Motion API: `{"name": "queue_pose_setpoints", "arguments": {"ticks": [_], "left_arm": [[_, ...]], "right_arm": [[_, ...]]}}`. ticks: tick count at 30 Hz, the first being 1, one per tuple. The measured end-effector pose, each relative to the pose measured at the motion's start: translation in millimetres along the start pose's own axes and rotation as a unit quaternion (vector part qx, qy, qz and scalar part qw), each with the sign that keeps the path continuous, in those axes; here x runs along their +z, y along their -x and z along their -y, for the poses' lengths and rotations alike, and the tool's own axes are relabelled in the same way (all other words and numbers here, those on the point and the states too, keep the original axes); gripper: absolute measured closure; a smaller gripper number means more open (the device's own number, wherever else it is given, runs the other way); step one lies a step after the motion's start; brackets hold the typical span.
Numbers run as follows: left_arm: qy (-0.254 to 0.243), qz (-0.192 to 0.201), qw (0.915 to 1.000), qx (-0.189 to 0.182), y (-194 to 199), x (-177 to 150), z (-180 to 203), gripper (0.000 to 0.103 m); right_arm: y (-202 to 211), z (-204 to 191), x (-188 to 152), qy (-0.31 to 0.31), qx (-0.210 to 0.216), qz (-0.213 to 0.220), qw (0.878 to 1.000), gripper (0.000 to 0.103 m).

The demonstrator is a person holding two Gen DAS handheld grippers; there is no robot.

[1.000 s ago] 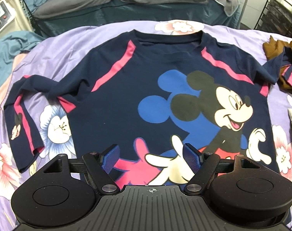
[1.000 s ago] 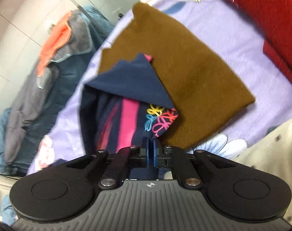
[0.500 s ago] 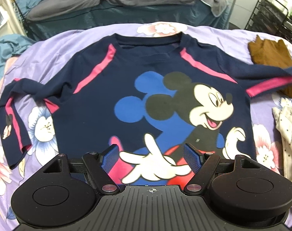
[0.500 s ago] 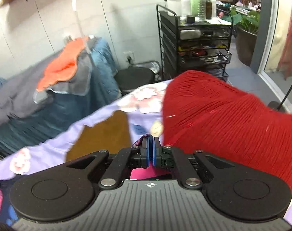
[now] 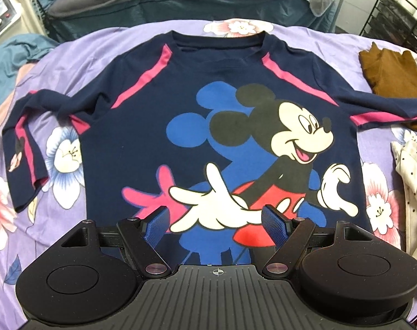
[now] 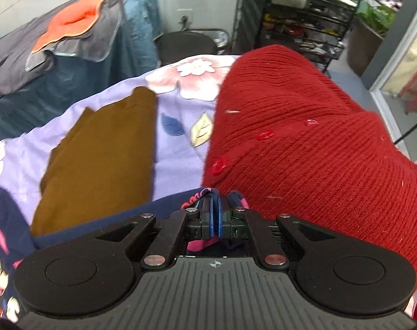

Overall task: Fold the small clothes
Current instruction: 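Carry the held sleeve with the right gripper across the sweatshirt front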

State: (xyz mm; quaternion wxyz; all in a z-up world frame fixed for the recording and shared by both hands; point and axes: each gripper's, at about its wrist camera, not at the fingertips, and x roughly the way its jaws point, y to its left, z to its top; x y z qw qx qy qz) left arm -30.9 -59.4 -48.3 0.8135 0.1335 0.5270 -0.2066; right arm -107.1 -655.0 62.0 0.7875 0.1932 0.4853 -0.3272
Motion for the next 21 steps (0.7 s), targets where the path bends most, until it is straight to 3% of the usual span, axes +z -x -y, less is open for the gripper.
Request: {"name": "queue_pose_setpoints", "arguments": {"ticks": [3, 7, 10, 12, 15, 21], "left_arm": [[0.002, 0.005, 1.0, 0.001, 2.0, 0.7, -2.3, 0.0], [0.016, 0.011, 0.9998, 0.004, 5.5, 4.1, -12.5, 0.0], [0.029, 0.015, 0.9994, 0.007, 8.5, 7.9, -24.1, 0.0], [0.035, 0.019, 0.9991, 0.012, 12.6, 10.9, -33.3, 0.0], [0.041, 0.031, 0.9983, 0.026, 23.6, 11.3, -50.7, 0.0], [0.077, 0.04, 0.9932, 0.077, 51.7, -13.6, -102.8, 0.0]], "right_arm": [[12.2, -10.6, -5.1, -0.001, 0.045, -0.044, 0.998, 0.098], [46.3, -46.9, -33.8, -0.021, 0.185, -0.114, 0.976, 0.098], [81.6, -96.1, -52.5, -0.038, 0.346, -0.13, 0.928, 0.098], [94.2, -140.1, -63.9, -0.03, 0.42, -0.149, 0.895, 0.098], [93.0, -211.8, -84.5, -0.002, 0.473, -0.181, 0.862, 0.098], [55.3, -351.0, -147.5, 0.002, 0.52, -0.259, 0.814, 0.098]]}}
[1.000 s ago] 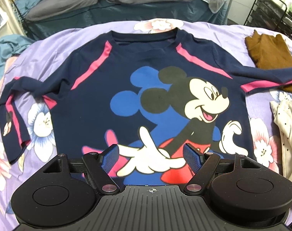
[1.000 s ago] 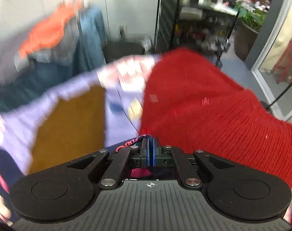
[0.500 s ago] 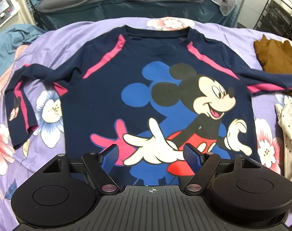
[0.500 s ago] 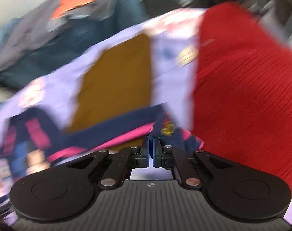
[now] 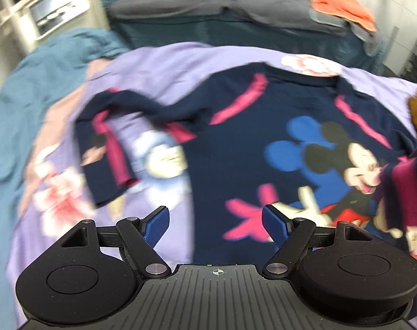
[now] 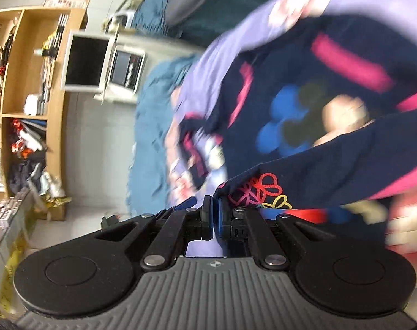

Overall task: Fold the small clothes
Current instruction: 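Carry the held sleeve with the right gripper across the sweatshirt front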

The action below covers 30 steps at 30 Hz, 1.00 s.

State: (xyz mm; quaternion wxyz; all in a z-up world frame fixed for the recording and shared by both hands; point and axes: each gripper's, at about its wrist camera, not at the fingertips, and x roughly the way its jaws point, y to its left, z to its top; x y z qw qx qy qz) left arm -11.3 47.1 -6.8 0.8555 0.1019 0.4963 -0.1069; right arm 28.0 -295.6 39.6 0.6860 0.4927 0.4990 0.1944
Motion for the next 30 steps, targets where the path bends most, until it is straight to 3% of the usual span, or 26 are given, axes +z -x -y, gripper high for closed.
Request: {"name": "queue_pose_setpoints", "arguments": {"ticks": [5, 8, 11, 14, 18, 19, 22, 27, 30], "left_arm": [[0.06, -0.032, 0.9975, 0.021, 10.0, -33.4, -56.0, 0.0], [0.079, -0.049, 0.9952, 0.029, 13.4, -54.8, -74.9, 0.0], [0.087, -0.062, 0.9941, 0.021, 13.8, -69.9, -84.6, 0.0], [0.083, -0.068, 0.9941, 0.014, 13.5, -78.3, -86.2, 0.0], [0.08, -0.069, 0.9944, 0.006, 10.0, -77.3, -84.8, 0.0], [0.078, -0.066, 0.9948, 0.004, 10.0, -75.8, -84.5, 0.0], [0.07, -0.06, 0.9958, 0.0, 6.7, -70.6, -80.6, 0.0], [0.071, -0.059, 0.995, -0.038, 1.9, -62.8, -66.0, 0.0], [0.041, -0.05, 0.9943, -0.085, 7.5, -57.8, -42.2, 0.0]], "right_arm": [[-115.1, -33.7, -18.5, 0.032, -0.007, -0.077, 0.996, 0.098], [-162.3, -41.6, -31.4, 0.05, -0.031, -0.111, 0.992, 0.098], [-196.5, -42.4, -41.5, 0.07, -0.073, -0.13, 0.986, 0.097], [-209.8, -32.2, -45.2, 0.062, -0.1, -0.122, 0.986, 0.094], [-228.7, -14.9, -43.3, 0.034, -0.119, -0.121, 0.985, 0.081], [-229.3, -12.3, -43.1, 0.025, -0.116, -0.115, 0.986, 0.069], [-207.9, 3.9, -39.2, -0.018, -0.089, -0.073, 0.993, 0.045], [-147.2, 44.8, -31.3, -0.105, -0.084, 0.003, 0.991, 0.045], [-125.1, 62.5, -34.7, -0.123, -0.098, 0.023, 0.987, 0.041]]}}
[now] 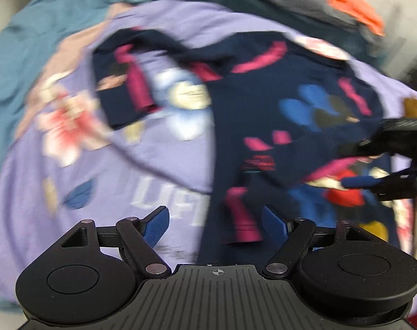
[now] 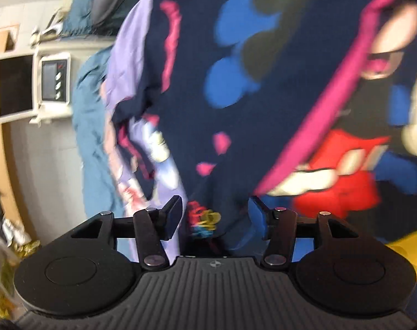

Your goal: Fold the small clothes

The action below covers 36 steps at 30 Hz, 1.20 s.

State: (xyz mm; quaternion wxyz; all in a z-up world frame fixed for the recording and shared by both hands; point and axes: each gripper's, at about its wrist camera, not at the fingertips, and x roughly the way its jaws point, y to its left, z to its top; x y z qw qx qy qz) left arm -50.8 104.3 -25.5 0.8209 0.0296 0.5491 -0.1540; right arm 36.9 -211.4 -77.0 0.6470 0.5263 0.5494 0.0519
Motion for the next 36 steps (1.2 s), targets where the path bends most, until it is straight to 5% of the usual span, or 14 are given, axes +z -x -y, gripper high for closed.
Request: {"name": "queue_pose_setpoints", "arguments": {"ticks": [3, 7, 12, 16, 17, 21, 25, 29, 36], "left_arm": [[-0.079, -0.011, 0.9968, -0.007, -7.4, -6.3, 33.7, 0.0], [-0.158, -0.002, 0.9851, 0.067, -34.9, -22.0, 64.9, 0.0], [-0.192, -0.003, 0.9757, 0.105, -60.5, -18.3, 77.6, 0.0], [-0.191, 0.005, 0.9777, 0.088, -61.7, -6.1, 72.8, 0.001], [-0.188, 0.0, 0.9782, 0.087, -62.1, -3.1, 71.2, 0.012], [-0.131, -0.016, 0.9906, 0.037, -49.6, 9.9, 56.4, 0.043], [-0.022, -0.023, 0.9978, -0.057, -16.8, 21.5, 28.8, 0.046], [0.075, -0.036, 0.9878, -0.132, 7.3, 19.3, -5.1, 0.046], [0.104, -0.087, 0.9905, -0.022, -31.0, -11.8, -47.6, 0.045]], "right_arm": [[12.4, 17.1, -9.2, 0.017, -0.044, 0.015, 0.999, 0.038], [21.0, 41.6, -27.5, 0.0, -0.065, 0.025, 0.998, 0.038], [29.8, 53.0, -48.4, 0.013, -0.075, 0.047, 0.996, 0.034], [38.1, 42.5, -56.7, 0.088, -0.155, 0.092, 0.98, 0.028], [38.7, 39.5, -58.1, 0.112, -0.173, 0.095, 0.974, 0.025], [31.1, 39.5, -61.5, 0.159, -0.227, 0.083, 0.957, 0.016], [25.3, 42.6, -65.3, 0.179, -0.23, 0.077, 0.954, 0.005], [19.4, 46.1, -60.4, 0.175, -0.223, 0.072, 0.956, 0.0], [21.1, 46.9, -52.1, 0.169, -0.226, 0.053, 0.958, 0.0]]}}
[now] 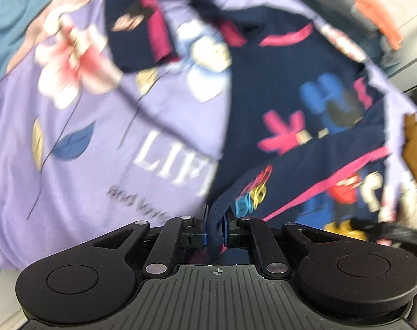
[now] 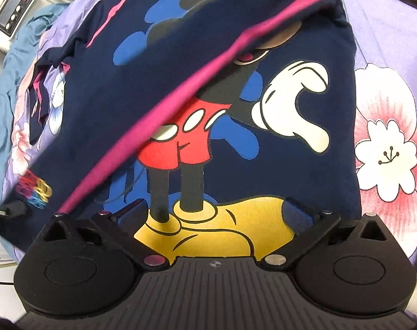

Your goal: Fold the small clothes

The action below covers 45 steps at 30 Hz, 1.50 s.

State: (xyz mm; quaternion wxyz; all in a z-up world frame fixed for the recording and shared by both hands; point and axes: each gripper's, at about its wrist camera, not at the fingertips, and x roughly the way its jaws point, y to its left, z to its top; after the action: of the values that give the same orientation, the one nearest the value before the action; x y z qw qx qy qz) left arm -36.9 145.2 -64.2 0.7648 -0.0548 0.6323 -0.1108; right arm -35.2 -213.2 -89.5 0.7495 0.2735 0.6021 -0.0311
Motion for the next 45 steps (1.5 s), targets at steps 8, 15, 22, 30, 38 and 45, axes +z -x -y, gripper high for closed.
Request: {"name": "queue_pose_setpoints", "arguments": {"ticks": [8, 15, 22, 30, 38, 45], "left_arm": [[-0.098, 0.038, 0.9882, 0.112, 2.4, -8.7, 12.1, 0.0], [-0.14, 0.056, 0.9869, 0.057, 1.1, -6.5, 30.4, 0.0], [-0.171, 0.01, 0.9845, 0.036, -43.4, -19.5, 58.6, 0.0], [-0.164, 0.007, 0.9858, 0.037, -51.1, -19.0, 57.4, 0.0], [-0.167, 0.012, 0.9854, 0.031, -50.0, -19.7, 55.3, 0.0], [-0.158, 0.009, 0.9871, 0.025, -52.1, -17.8, 55.5, 0.0]], "right_arm": [[-4.6, -11.2, -4.5, 0.029, -0.018, 0.006, 0.999, 0.0], [-4.7, -13.9, -2.5, 0.029, -0.026, 0.005, 0.999, 0.002], [33.4, 11.4, 47.6, -0.04, -0.008, 0.099, 0.994, 0.024], [36.1, 38.6, 157.8, -0.155, 0.069, 0.137, 0.976, 0.034], [-20.6, 23.6, 202.9, -0.169, -0.046, 0.069, 0.982, 0.045], [-8.5, 9.8, 205.6, -0.126, -0.065, 0.106, 0.984, 0.056]]}}
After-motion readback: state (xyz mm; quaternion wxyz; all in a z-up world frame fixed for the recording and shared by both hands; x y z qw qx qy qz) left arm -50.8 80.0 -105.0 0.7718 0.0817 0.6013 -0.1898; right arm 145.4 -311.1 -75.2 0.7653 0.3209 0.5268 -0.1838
